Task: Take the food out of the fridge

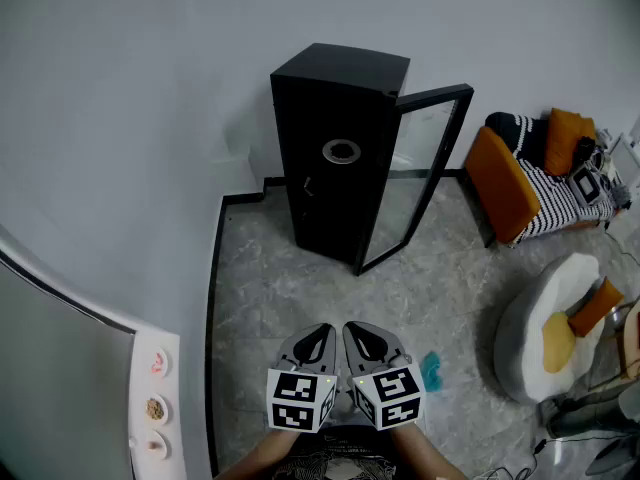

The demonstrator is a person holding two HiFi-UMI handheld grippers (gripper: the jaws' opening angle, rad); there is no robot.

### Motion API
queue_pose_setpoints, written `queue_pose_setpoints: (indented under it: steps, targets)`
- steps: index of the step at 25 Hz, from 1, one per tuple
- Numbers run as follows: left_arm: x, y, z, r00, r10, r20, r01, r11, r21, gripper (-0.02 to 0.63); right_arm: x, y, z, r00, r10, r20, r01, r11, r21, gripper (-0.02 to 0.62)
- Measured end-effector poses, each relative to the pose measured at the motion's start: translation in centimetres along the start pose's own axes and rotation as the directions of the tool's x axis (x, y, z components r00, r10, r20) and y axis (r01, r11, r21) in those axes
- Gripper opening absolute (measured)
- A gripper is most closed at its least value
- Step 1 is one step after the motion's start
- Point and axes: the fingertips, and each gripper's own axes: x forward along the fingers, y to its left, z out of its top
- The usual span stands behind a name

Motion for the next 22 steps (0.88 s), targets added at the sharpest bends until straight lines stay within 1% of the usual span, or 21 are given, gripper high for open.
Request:
queue_pose_setpoints:
  steps: [8, 15, 22]
  targets:
    - [-1.1, 1.0, -0.7, 1.0, -0.015, 0.004, 0.015, 1.0, -0.015, 0.021, 0.4, 1.7, -0.9, 1.0, 0.0, -0.007, 0.0, 1.0, -0.012, 0.021]
    - [-1.7, 2.7, -1.0, 1.0, -0.01, 0.005, 0.01, 1.0, -0.028, 0.021, 1.5, 3.3, -1.0, 1.0, 0.009, -0.015, -0.009, 1.0, -0.019, 0.021]
    - [-0.5, 4.3, -0.4, 1.0, 0.002, 0.001, -0.002, 0.999, -0.032, 0.021, 3.5, 3.0, -0.6, 1.0, 0.021, -0.019, -0.021, 1.0, -0.01, 0.021]
